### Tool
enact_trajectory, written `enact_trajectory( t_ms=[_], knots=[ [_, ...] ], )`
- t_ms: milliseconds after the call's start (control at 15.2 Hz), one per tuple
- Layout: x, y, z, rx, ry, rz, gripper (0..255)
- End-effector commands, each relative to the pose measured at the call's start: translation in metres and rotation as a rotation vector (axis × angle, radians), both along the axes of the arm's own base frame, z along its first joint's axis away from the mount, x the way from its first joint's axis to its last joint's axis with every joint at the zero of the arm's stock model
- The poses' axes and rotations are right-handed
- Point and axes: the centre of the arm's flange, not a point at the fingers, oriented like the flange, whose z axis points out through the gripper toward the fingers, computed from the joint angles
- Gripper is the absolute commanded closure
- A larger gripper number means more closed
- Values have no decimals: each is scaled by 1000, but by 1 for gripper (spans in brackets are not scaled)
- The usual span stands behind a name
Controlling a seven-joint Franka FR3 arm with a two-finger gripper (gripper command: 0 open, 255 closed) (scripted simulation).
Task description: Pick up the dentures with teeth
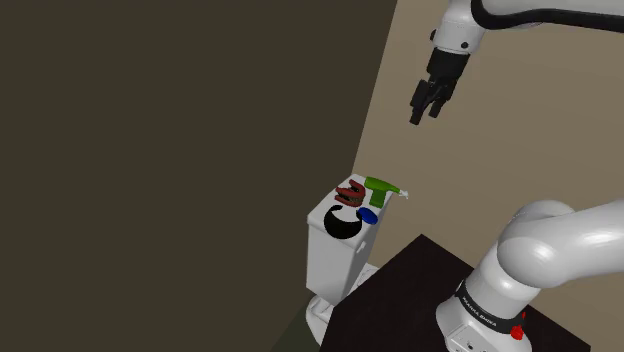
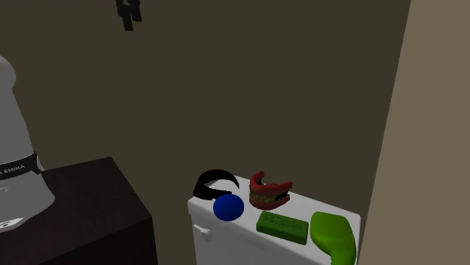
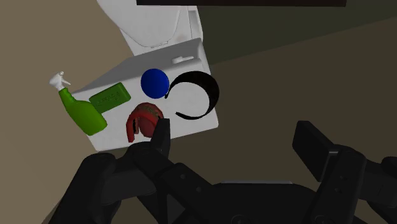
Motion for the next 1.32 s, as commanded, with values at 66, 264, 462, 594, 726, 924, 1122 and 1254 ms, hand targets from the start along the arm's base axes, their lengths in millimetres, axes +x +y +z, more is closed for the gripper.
enact_trajectory(
  t_ms=[66,264,462,594,726,924,1122,1254],
  knots=[
    [7,-7,-9,2,0,-2,0],
    [27,-28,-37,9,1,-7,0],
    [47,-49,-65,16,2,-12,0],
    [60,-63,-84,20,3,-15,0],
    [73,-76,-102,25,4,-18,0],
    [93,-97,-131,32,5,-23,0],
    [112,-117,-159,39,6,-28,0],
    [125,-131,-178,43,7,-32,0]
  ],
)
